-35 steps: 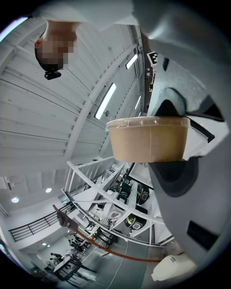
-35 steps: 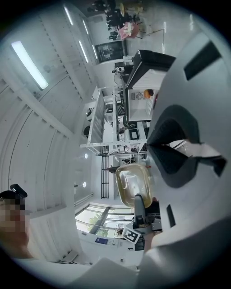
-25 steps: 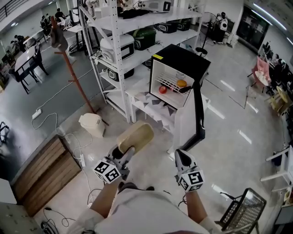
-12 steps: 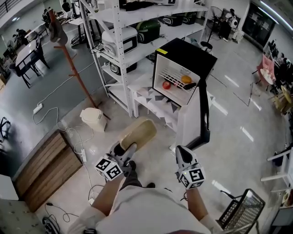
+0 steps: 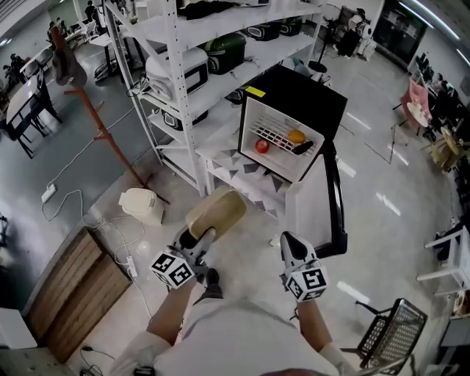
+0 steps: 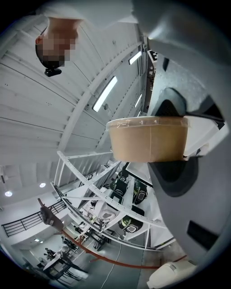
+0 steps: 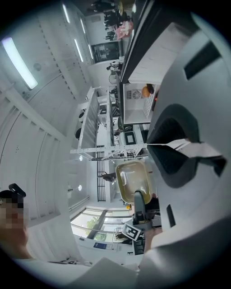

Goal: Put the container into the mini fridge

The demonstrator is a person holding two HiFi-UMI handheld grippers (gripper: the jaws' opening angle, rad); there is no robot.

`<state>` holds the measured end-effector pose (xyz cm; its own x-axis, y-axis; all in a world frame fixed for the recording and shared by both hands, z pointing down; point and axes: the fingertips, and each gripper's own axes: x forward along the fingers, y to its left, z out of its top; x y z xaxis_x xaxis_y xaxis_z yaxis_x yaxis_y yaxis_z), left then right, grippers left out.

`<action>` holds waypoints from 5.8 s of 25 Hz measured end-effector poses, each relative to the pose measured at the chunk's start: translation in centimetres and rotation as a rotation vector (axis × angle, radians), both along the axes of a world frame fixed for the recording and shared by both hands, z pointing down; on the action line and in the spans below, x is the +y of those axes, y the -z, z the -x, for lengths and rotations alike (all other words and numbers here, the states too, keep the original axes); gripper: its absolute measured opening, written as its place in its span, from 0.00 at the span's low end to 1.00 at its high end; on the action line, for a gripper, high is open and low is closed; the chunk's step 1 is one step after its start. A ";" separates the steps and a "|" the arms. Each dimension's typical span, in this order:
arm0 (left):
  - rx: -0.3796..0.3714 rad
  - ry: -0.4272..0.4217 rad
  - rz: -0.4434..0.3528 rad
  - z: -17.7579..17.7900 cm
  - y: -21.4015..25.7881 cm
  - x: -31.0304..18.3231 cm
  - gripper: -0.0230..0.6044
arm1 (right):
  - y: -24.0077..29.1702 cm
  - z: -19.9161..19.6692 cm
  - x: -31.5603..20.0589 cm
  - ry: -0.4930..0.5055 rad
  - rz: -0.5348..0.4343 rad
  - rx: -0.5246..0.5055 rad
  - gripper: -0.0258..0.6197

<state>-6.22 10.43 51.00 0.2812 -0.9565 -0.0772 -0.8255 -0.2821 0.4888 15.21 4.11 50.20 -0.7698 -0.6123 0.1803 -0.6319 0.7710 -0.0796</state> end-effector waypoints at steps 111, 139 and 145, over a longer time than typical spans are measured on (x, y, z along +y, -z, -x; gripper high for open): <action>0.879 0.000 0.462 -0.5 -22.6 -56.4 0.49 | -7.1 6.7 -32.1 -0.388 0.068 0.251 0.05; -0.084 -0.428 0.268 -3.8 -19.3 -49.8 0.67 | -7.6 11.4 -32.9 -0.300 0.084 0.169 0.05; -0.248 -0.539 0.218 -5.7 -19.0 -50.3 0.67 | -7.4 10.4 -32.8 -0.365 0.087 0.160 0.05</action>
